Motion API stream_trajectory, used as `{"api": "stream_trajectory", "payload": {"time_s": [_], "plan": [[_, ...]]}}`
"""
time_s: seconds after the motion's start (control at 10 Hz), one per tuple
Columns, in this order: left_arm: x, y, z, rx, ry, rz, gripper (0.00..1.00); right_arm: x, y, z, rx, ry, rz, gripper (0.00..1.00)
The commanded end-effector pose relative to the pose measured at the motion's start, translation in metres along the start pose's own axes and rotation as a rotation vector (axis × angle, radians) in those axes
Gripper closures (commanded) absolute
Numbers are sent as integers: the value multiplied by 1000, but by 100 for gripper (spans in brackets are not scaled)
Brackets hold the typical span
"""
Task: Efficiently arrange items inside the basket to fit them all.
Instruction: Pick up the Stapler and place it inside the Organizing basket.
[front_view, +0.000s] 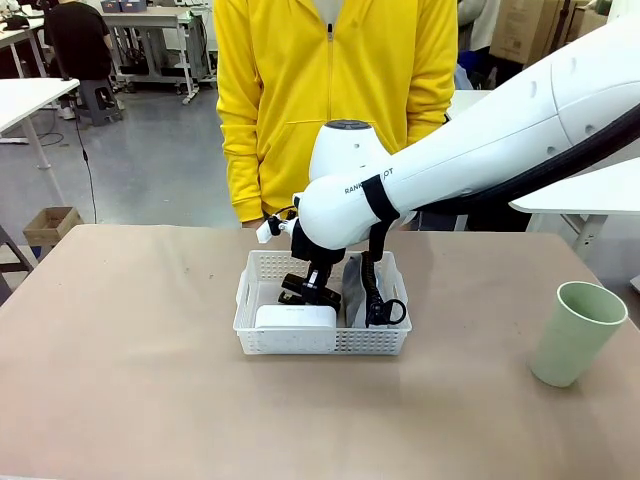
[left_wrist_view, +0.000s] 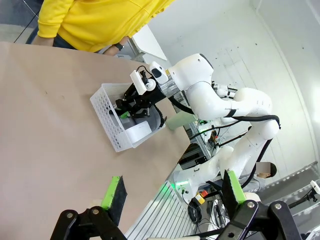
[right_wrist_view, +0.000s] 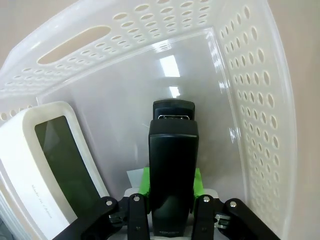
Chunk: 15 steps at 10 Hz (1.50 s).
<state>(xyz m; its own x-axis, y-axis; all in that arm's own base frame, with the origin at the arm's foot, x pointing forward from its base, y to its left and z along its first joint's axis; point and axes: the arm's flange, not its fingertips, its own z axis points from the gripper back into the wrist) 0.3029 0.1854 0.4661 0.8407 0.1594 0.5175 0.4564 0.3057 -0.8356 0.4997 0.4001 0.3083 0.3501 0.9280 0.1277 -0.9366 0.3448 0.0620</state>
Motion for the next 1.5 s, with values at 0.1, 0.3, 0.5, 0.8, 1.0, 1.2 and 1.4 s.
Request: {"api": "stream_trajectory", "payload": {"time_s": [0.1,0.3,0.5,0.8,1.0,1.2,1.4], "plan": [[1,-5,-1,-17,-18,0,0,-4,-2,6,19,-21,33,63],[1,-5,-1,-17,-18,0,0,-4,-1,4,25,-22,35,4],[1,-5,-1,-17,-18,0,0,-6,-1,4,23,-20,36,0],[1,-5,-1,-17,-18,0,0,-8,-1,4,21,-22,39,0],[1,-5,-1,-17,-18,0,0,-16,-4,12,11,-28,23,0],[1,-5,-1,-17,-18,0,0,-38,-3,46,-12,-77,19,0],[1,-5,-1,-17,-18,0,0,-89,4,104,-53,-217,-38,0]]}}
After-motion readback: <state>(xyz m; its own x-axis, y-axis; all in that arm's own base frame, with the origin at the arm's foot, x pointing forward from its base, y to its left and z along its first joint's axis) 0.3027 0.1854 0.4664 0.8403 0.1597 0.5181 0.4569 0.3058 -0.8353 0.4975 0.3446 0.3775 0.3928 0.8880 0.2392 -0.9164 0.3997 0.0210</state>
